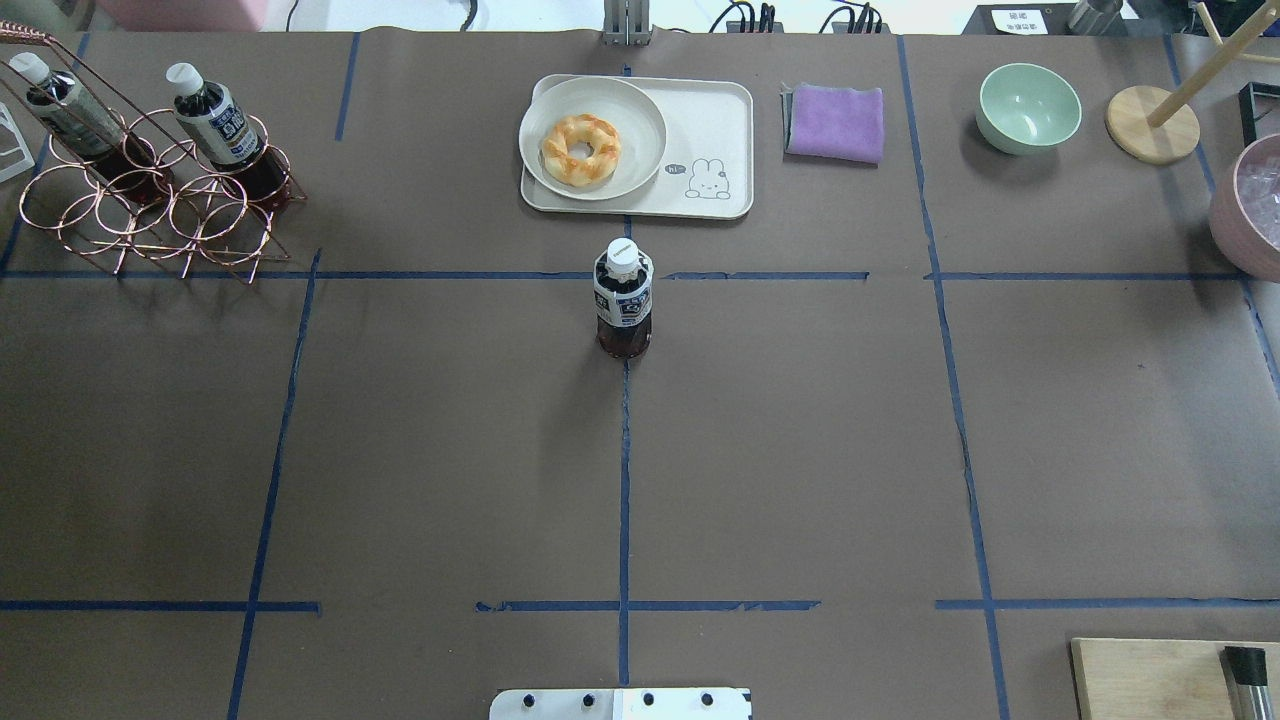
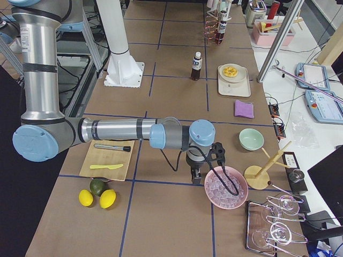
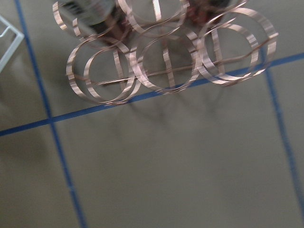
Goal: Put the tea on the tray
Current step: 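Set the tea bottle upright on the table and withdraw the left arm, then reach the right gripper over the standing tea bottle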
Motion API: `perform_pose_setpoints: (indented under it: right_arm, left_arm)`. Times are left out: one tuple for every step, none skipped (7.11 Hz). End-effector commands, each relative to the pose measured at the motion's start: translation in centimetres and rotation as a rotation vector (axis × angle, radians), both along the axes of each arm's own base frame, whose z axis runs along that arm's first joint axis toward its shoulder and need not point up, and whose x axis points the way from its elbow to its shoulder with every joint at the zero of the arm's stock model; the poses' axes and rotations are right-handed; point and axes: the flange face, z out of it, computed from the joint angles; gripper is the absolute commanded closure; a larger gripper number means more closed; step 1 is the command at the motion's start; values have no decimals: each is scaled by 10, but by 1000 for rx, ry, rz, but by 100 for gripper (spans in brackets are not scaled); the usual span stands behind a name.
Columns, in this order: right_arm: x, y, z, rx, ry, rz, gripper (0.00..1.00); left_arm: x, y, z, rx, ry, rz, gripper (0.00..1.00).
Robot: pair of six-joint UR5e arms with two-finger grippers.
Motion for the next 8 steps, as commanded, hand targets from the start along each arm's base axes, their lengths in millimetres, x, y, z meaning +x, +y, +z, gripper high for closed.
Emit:
perform_pose_setpoints:
  right_arm:
    - [-6, -2, -32, 54, -40, -5, 0]
    - [-9, -2, -41, 68, -49, -8, 1]
    - [-27, -2, -71, 108, -53, -28, 1]
    - [-55, -5, -103, 115, -62, -37, 1]
    - [-89, -23, -146, 118, -81, -34, 0]
    - [-131, -40, -190, 108, -106, -30, 0]
    - [-181, -54, -243, 82, -142, -12, 0]
    - [-231, -61, -301, 51, -179, 11, 0]
  left_arm:
    - [-24, 23, 69, -40, 60, -41, 0]
    - [-26, 27, 68, -71, 104, -68, 0]
    - [-27, 33, 73, -110, 105, -111, 0]
    - [-27, 34, 70, -104, 103, -113, 0]
    - [-27, 34, 70, -97, 102, -108, 0]
    - [-27, 34, 69, -97, 102, -109, 0]
    - [-27, 34, 69, -96, 102, -108, 0]
    - [-27, 33, 68, -94, 102, -109, 0]
